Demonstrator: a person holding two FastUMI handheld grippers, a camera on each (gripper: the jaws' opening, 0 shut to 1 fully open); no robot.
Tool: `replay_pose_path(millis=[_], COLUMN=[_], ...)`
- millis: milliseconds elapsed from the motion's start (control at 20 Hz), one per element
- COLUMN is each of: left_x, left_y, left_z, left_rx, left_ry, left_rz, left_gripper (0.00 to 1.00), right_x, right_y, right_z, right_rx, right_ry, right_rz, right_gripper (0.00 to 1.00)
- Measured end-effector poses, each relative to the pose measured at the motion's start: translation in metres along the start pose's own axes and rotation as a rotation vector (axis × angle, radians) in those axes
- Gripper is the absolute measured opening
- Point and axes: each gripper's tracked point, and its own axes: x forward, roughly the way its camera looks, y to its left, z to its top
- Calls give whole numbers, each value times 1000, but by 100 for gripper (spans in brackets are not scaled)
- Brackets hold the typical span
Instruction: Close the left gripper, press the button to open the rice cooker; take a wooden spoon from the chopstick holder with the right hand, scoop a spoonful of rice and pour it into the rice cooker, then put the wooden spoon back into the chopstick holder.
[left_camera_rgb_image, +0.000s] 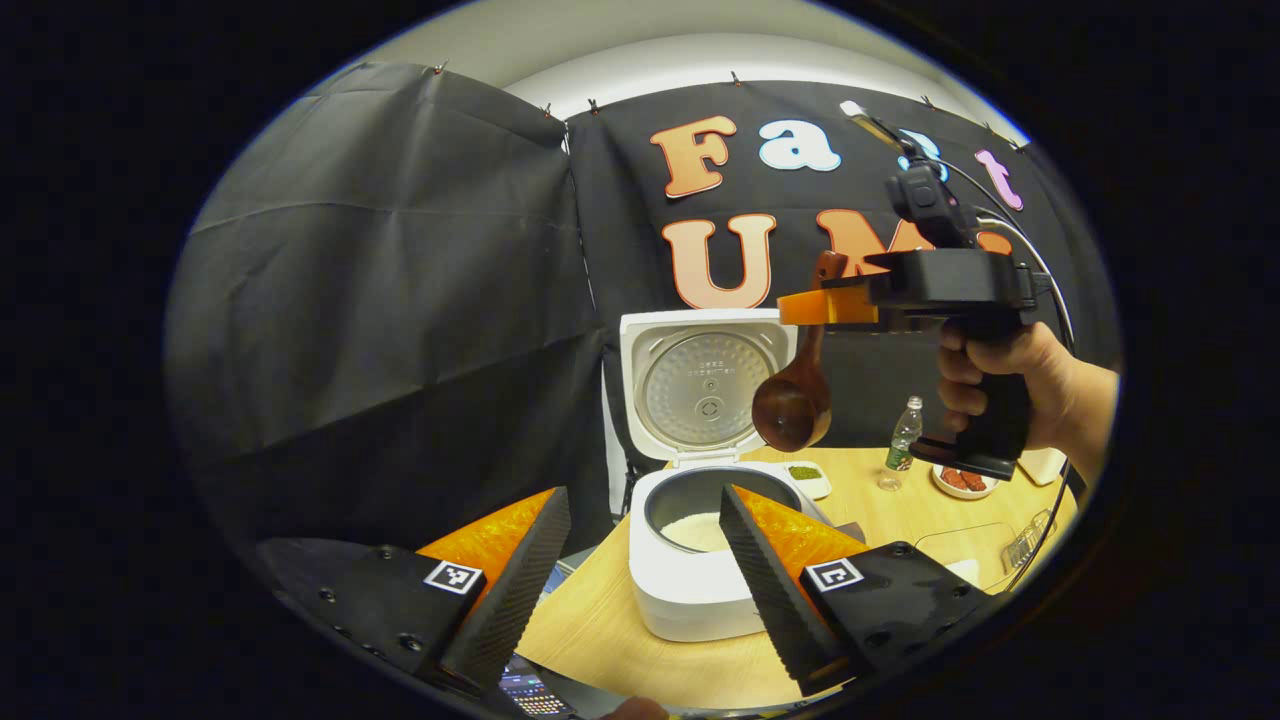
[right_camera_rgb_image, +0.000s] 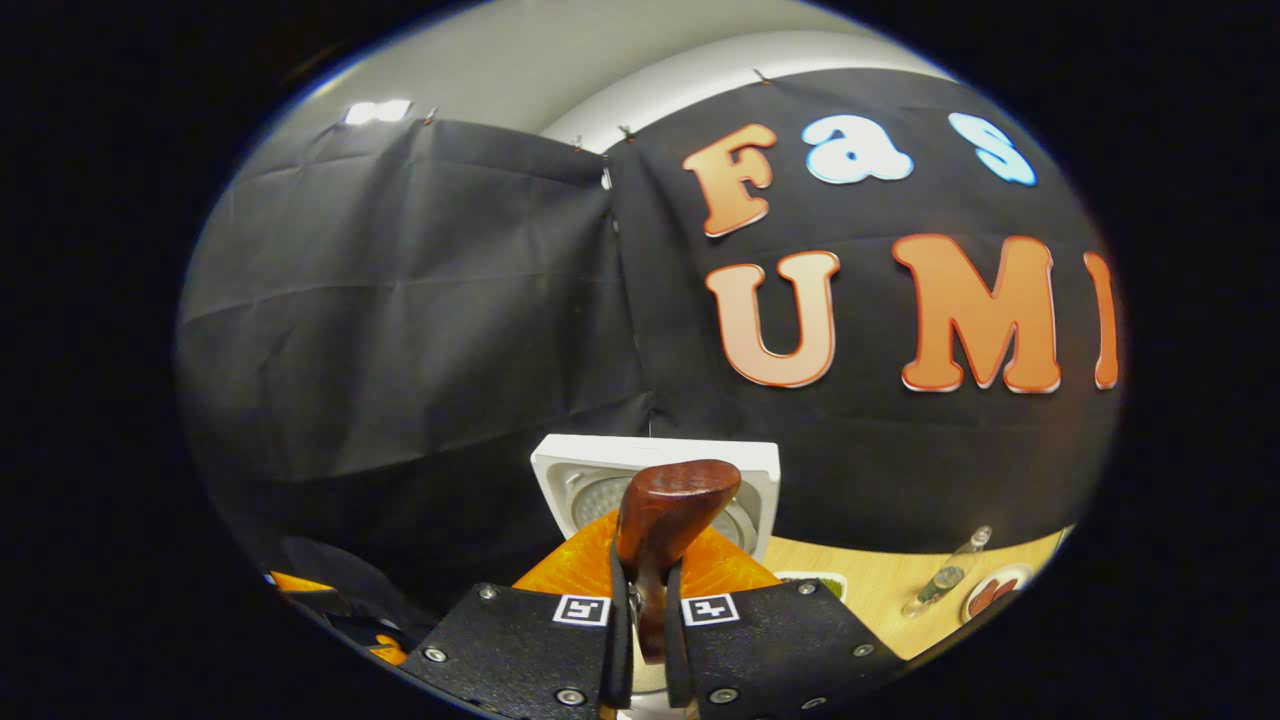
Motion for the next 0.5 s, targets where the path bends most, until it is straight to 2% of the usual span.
replay_pose_path(millis=[250, 500], left_x=[-7, -18], left_y=[-50, -96], left_z=[7, 14], left_rx=[-16, 17], left_ry=[19, 32], left_rz=[-51, -114], left_gripper=[100, 99], right_x=[-59, -128], right_y=[-77, -162], right_z=[-3, -32], right_rx=[156, 296], right_ry=[20, 43], right_rz=[-97, -235], right_gripper=[12, 12])
